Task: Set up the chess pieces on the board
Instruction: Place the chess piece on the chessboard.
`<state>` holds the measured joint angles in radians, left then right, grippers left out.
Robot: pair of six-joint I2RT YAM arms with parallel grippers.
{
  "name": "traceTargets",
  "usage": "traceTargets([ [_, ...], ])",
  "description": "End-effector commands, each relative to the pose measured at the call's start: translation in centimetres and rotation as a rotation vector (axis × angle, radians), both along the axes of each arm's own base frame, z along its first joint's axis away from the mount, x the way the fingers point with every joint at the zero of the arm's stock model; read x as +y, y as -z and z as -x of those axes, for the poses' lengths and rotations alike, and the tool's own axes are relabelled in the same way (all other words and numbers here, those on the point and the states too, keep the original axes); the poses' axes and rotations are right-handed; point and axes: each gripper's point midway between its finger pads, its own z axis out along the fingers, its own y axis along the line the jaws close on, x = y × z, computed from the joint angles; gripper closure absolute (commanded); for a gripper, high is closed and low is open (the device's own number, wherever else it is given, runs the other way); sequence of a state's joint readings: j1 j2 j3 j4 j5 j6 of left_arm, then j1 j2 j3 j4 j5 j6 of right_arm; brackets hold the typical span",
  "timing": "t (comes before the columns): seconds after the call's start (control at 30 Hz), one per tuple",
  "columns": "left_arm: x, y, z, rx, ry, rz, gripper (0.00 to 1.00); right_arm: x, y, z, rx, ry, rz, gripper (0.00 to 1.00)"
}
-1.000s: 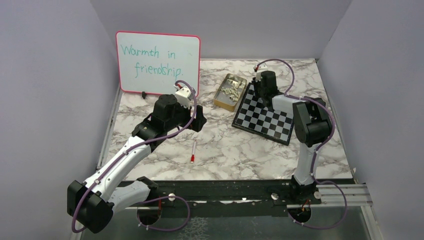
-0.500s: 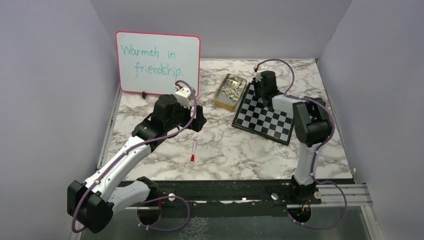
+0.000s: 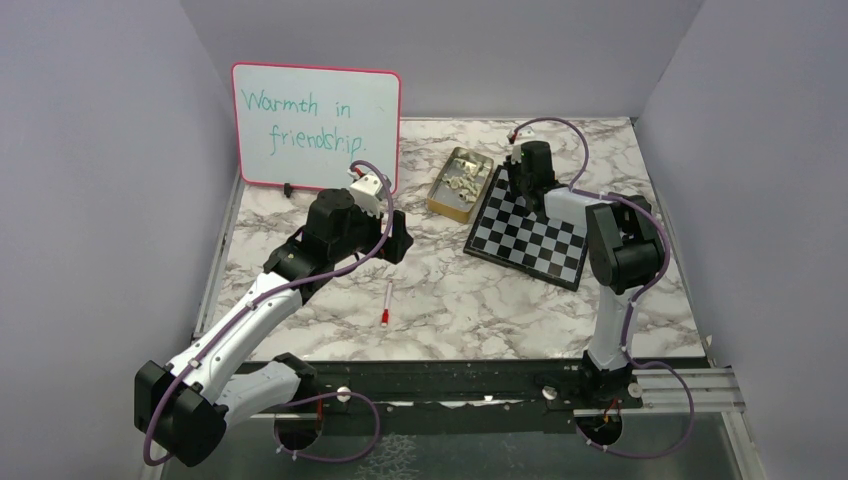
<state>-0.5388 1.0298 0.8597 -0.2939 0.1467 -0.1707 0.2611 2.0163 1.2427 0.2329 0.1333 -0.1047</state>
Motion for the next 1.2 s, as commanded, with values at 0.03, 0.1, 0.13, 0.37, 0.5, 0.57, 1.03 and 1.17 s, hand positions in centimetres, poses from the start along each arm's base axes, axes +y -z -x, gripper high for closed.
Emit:
traceTargets([
  [0.03,0.27,-0.55,0.06,-0.027,-0.008,-0.002,0.01,0.75,-0.83,-0.51,-0.003,-0.008,-0.021,0.80],
  [0.1,0.30,-0.54,0.04,-0.027,-0.010,-0.003,0.01,0.86,-0.84,-0.48,0.000,-0.012,-0.024,0.80],
  [0.13,0.30,-0.54,0.04,-0.028,-0.009,-0.003,0.01,0.88,-0.85,-0.47,0.001,-0.012,-0.025,0.80],
  [0.37,0.26,-0.56,0.07,-0.027,-0.009,-0.002,0.01,1.05,-1.02,-0.21,0.012,-0.018,-0.035,0.80],
  [0.5,0.28,-0.57,0.06,-0.028,-0.010,-0.002,0.01,1.02,-0.82,0.04,0.024,-0.015,-0.036,0.80],
  [0.57,0.29,-0.57,0.05,-0.028,-0.010,-0.002,0.01,0.97,-0.74,0.13,0.027,-0.013,-0.037,0.80],
  [1.03,0.31,-0.56,0.03,-0.028,-0.011,-0.002,0.01,1.27,-0.81,0.21,0.037,-0.018,-0.055,0.80],
  [1.17,0.33,-0.58,0.02,-0.028,-0.012,-0.002,0.01,1.31,-0.59,0.31,0.042,-0.017,-0.057,0.80],
])
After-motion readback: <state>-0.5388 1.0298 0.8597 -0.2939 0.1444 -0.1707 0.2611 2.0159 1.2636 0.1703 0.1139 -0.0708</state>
